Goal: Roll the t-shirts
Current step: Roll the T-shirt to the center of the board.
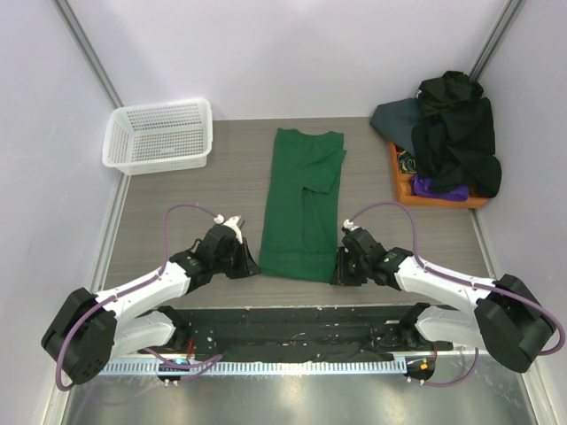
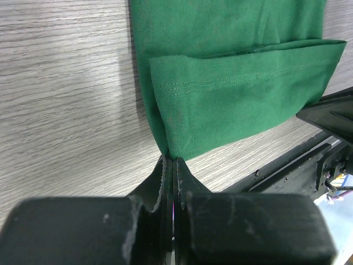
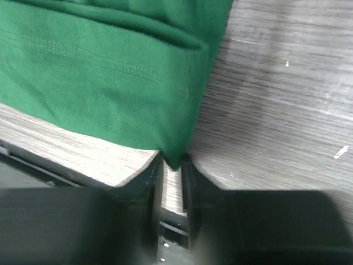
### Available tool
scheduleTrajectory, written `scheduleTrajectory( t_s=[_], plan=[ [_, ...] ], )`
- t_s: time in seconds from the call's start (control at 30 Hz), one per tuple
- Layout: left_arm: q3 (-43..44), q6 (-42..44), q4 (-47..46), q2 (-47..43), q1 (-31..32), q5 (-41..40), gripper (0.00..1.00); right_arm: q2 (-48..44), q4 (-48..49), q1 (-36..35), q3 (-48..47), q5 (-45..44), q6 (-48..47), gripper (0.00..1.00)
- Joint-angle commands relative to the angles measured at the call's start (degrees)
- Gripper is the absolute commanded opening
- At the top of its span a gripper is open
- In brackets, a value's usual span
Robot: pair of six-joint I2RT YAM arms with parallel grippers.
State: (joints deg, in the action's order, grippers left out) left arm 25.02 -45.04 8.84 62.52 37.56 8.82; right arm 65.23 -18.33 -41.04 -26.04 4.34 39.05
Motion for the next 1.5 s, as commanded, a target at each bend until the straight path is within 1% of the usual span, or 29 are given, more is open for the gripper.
scheduleTrajectory(
  t_s=[0.0,0.03,0.13,0.27,0.37,0.47,0.67,0.87,1.1,1.23,1.3,1.47],
  plan=[
    [-0.32,-0.32,-0.93,-0.21,0.14,0.76,0.00,0.51,-0.82,-0.53,-0.85,-1.97,-0.29,0.06],
    [-0.32,-0.40,-0.76,-0.38,0.14,1.02,0.00,-0.36,-1.44,-0.71,-1.11,-1.70,-0.03,0.01],
    [-0.76,-0.75,0.38,-1.96,0.14,1.29,0.00,-3.78,-4.78,-0.80,-1.12,-0.92,1.82,0.01],
    [-3.91,-3.03,1.53,-6.52,0.23,2.16,0.00,-8.09,-9.69,-0.80,-0.94,-0.03,2.96,0.01],
    [-4.80,-3.74,2.40,-8.90,0.23,1.91,0.00,-9.24,-11.64,-0.89,-1.82,-0.21,3.23,0.01],
    [-3.40,-3.22,4.51,-9.17,0.23,0.85,0.00,-8.20,-12.95,-0.80,-4.01,-0.30,2.88,0.02],
    [1.52,-2.69,5.92,-4.69,0.14,1.11,0.00,-3.19,-14.45,-0.80,-8.58,0.06,0.77,0.02],
    [5.48,-2.34,6.71,-1.44,-0.21,1.64,0.00,-1.25,-14.81,-0.36,-12.18,-0.56,-1.07,0.04],
    [9.17,-1.11,7.59,1.02,-3.10,3.39,0.00,2.88,-14.90,1.66,-15.61,0.14,-3.88,0.03],
    [10.32,-0.32,6.63,3.30,-6.18,6.29,0.00,4.81,-14.81,4.55,-16.93,1.55,-5.90,0.04],
    [10.58,-0.05,5.23,4.89,-8.28,8.23,0.00,5.87,-14.11,7.01,-17.20,3.39,-6.87,0.04],
    [12.68,0.74,2.59,10.24,-10.75,10.69,0.00,9.29,-11.56,13.60,-17.37,8.48,-9.34,0.04]
  ],
)
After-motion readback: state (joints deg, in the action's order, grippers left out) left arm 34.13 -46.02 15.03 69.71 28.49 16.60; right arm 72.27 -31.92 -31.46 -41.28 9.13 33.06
